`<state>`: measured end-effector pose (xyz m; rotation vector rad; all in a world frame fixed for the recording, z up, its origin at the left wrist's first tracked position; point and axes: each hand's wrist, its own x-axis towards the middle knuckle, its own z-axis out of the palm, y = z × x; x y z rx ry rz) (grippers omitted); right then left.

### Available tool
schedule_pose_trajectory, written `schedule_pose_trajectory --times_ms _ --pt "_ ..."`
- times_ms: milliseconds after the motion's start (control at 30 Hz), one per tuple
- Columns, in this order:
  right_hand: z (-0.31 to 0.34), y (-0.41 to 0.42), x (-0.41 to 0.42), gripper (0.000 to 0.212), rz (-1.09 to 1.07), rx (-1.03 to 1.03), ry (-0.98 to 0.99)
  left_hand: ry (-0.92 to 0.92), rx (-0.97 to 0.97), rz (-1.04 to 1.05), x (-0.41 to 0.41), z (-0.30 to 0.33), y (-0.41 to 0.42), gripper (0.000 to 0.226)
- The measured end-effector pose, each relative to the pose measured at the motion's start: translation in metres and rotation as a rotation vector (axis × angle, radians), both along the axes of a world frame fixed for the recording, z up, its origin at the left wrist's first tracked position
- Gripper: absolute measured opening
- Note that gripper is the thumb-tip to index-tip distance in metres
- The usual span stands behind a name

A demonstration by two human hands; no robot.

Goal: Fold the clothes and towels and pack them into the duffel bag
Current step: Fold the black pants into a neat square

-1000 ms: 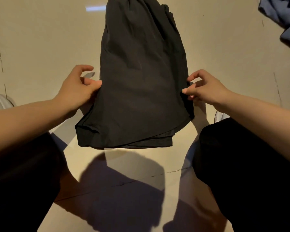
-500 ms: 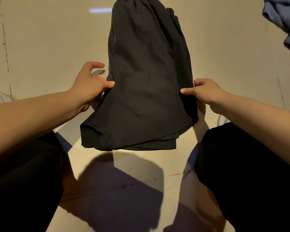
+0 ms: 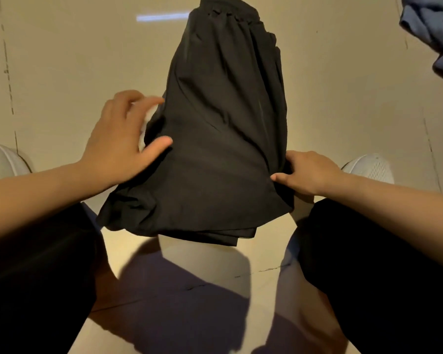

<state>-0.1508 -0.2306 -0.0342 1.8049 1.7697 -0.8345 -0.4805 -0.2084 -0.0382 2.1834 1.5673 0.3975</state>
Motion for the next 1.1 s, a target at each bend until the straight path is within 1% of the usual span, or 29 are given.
schedule_pose_trajectory --times_ms 67,100,133,167,200,267,367,500,567,633,700,767,833,900,967,1033,1100 --pt "0.004 0.004 0.003 0.051 0.057 -0.022 -0.074 0.164 0.182 -0.432 -0.006 -0.003 -0.008 0.056" --pt "0.008 0.005 0.004 0.049 0.058 -0.017 -0.083 0.242 0.2 -0.616 -0.009 -0.01 -0.015 0.056" --pt "0.012 0.008 0.003 0.046 0.046 0.003 -0.067 0.322 0.184 -0.739 -0.012 -0.017 -0.021 0.057" --pt "0.017 0.01 0.001 0.044 0.027 0.034 -0.036 0.392 0.15 -0.8 -0.017 -0.024 -0.025 0.06" --pt "0.02 0.014 -0.001 0.044 0.006 0.075 -0.009 0.433 0.124 -0.815 -0.022 -0.03 -0.027 0.062" --pt "0.025 0.021 -0.007 0.044 -0.045 0.164 0.032 0.412 0.086 -0.764 -0.031 -0.031 -0.024 0.063" --pt "0.029 0.037 -0.014 0.041 -0.126 0.257 0.126 0.323 0.029 -0.609 -0.036 -0.019 -0.014 0.062" --pt "0.037 0.074 -0.02 0.036 -0.405 0.318 0.346 0.19 -0.026 -0.363 -0.028 -0.002 -0.014 0.059" --pt "0.038 0.098 -0.023 0.031 -0.535 0.339 0.462 0.098 -0.053 -0.213 -0.021 0.005 -0.006 0.058" --pt "0.034 0.124 -0.028 0.028 -0.629 0.383 0.529 -0.034 -0.1 -0.055 -0.013 0.012 0.011 0.059" --pt "0.029 0.149 -0.036 0.023 -0.688 0.416 0.558 -0.157 -0.145 0.073 -0.003 0.017 0.034 0.058" --pt "0.022 0.17 -0.043 0.02 -0.717 0.404 0.552 -0.23 -0.177 0.171 0.009 0.021 0.064 0.048" --pt "0.016 0.183 -0.049 0.029 -0.755 0.336 0.524 -0.268 -0.199 0.221 0.024 0.025 0.097 0.039" --pt "0.01 0.189 -0.053 0.038 -0.811 0.263 0.52 -0.298 -0.219 0.231 0.038 0.028 0.132 0.038" --pt "0.003 0.192 -0.055 0.042 -0.841 0.212 0.516 -0.312 -0.243 0.212 0.049 0.027 0.165 0.041" --pt "-0.002 0.194 -0.054 0.042 -0.884 0.19 0.54 -0.289 -0.252 0.168 0.057 0.025 0.197 0.045" --pt "-0.006 0.197 -0.052 0.041 -0.952 0.182 0.617 -0.214 -0.272 0.036 0.064 0.022 0.223 0.052"
